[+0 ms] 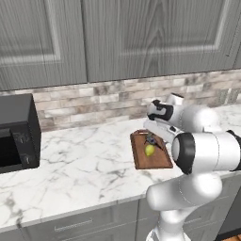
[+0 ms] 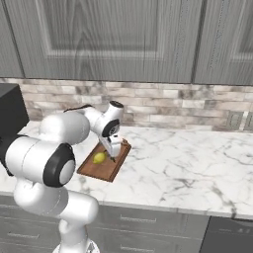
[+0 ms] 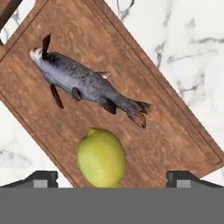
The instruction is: Retrieve a lemon from the fridge and place it on the cutting board with the fish.
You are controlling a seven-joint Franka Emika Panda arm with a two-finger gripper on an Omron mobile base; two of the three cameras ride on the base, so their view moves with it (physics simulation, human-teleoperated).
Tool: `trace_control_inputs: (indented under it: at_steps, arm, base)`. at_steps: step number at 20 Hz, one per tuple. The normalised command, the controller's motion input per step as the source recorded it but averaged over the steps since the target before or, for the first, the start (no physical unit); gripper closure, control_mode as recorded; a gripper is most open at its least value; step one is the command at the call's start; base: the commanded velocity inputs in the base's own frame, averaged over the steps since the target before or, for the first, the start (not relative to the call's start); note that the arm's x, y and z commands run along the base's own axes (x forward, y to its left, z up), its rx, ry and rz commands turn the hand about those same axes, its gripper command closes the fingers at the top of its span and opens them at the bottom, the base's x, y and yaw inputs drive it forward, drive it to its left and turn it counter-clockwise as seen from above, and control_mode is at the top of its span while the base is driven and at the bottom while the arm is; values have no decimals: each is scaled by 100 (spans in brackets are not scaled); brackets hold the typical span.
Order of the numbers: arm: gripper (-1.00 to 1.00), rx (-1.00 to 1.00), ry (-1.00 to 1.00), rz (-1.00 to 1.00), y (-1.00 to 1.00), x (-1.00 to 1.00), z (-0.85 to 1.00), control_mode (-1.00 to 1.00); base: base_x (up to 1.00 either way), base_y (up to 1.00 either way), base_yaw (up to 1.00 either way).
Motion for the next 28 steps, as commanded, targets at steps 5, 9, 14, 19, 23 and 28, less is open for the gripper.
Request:
trace_control_inputs:
  at_steps: [5,9,14,19,23,28]
  arm:
    - [-100,8,7,0,-3,-5,1,-100]
    - [-100,-9,1,9,0,-64,4,-100]
    - [-100,-18,0,22,0,-85,1,-100]
    - [-100,-7,-5,27,0,-97,40,-100]
    - [-100,-7,-15,29,0,-97,49,-100]
    - [-100,-6,-34,29,0,-52,62,-100]
  base:
    - [0,0,0]
    - [0,0,0]
    - [0,0,0]
    - [0,0,0]
    - [0,0,0]
    - [0,0,0]
